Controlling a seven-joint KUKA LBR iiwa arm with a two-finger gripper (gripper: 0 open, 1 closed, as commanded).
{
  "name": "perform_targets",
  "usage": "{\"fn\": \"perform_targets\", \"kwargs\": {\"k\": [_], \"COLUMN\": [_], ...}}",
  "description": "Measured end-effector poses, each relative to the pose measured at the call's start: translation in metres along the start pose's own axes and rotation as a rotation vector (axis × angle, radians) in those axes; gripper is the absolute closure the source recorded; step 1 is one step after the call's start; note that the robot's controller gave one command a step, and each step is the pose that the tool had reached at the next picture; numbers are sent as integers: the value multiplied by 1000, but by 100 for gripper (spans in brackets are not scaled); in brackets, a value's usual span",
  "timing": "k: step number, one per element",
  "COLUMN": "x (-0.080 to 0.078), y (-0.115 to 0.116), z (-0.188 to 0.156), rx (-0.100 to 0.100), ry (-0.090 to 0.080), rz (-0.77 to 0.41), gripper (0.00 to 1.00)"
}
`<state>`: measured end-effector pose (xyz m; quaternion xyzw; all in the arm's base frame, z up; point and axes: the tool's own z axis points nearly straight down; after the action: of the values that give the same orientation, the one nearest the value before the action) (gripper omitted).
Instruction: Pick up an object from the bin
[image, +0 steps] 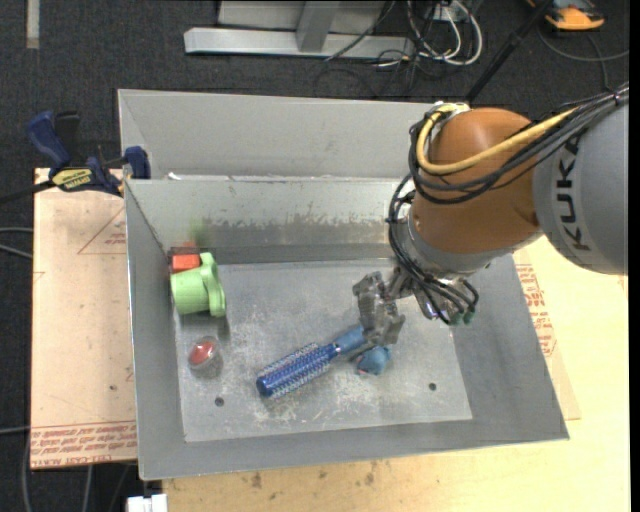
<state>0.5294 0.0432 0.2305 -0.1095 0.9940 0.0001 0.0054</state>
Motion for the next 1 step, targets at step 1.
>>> {"fn": "perform_targets", "kwargs": {"k": [1], "x": [46], "y": [-6], "z": [93], "rx": [-4], "ry": [19], "rz": [-104], "gripper": [100]}}
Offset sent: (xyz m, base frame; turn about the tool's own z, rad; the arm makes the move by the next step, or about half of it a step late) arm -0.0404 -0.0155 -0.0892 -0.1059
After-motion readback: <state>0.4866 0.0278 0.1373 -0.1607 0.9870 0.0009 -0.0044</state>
